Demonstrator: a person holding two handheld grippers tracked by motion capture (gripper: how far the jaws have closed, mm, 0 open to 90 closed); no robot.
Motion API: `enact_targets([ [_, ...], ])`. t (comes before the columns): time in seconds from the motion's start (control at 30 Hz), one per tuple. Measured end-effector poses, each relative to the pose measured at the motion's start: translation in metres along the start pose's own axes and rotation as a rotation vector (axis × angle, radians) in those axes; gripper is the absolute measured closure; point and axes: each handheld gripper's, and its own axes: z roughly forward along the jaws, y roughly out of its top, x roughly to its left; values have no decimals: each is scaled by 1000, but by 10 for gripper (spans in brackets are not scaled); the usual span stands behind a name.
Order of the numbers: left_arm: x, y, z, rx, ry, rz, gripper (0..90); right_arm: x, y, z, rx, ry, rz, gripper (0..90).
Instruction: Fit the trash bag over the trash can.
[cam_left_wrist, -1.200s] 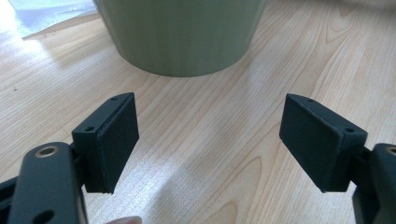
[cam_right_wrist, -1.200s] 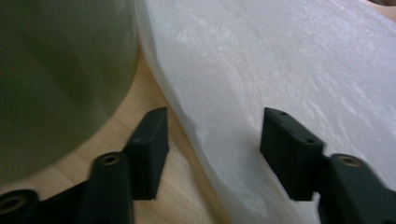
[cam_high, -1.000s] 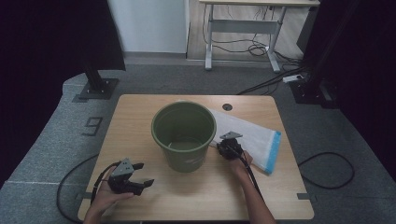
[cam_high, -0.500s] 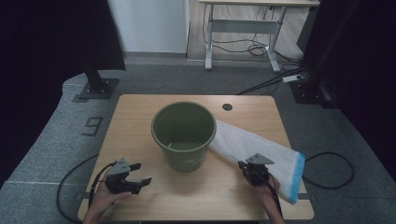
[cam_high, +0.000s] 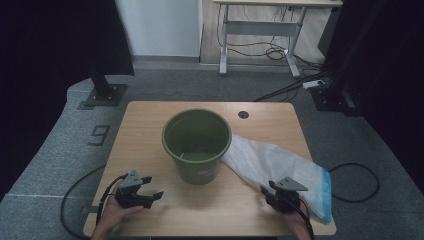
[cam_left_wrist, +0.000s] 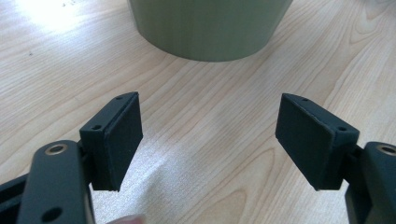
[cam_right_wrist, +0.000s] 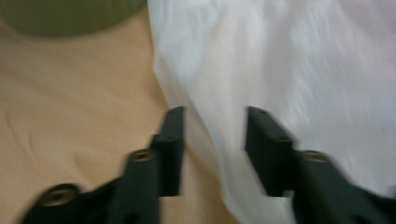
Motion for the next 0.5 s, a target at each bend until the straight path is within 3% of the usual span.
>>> enact_targets([
  [0.13, 0, -1, -2, -3, 3, 2, 229, 13, 32, 23, -12, -6, -2, 368],
  [0.3, 1, -1, -6, -17, 2, -4, 229, 27, 58, 55, 22, 28, -17, 336],
  [0.4, 1, -2, -6, -15, 3, -1, 229, 20, 60, 75, 58, 18, 13, 322],
  [0.5, 2, -2, -6, -19, 0, 0, 229, 8, 56, 88, 80, 51, 104, 291],
])
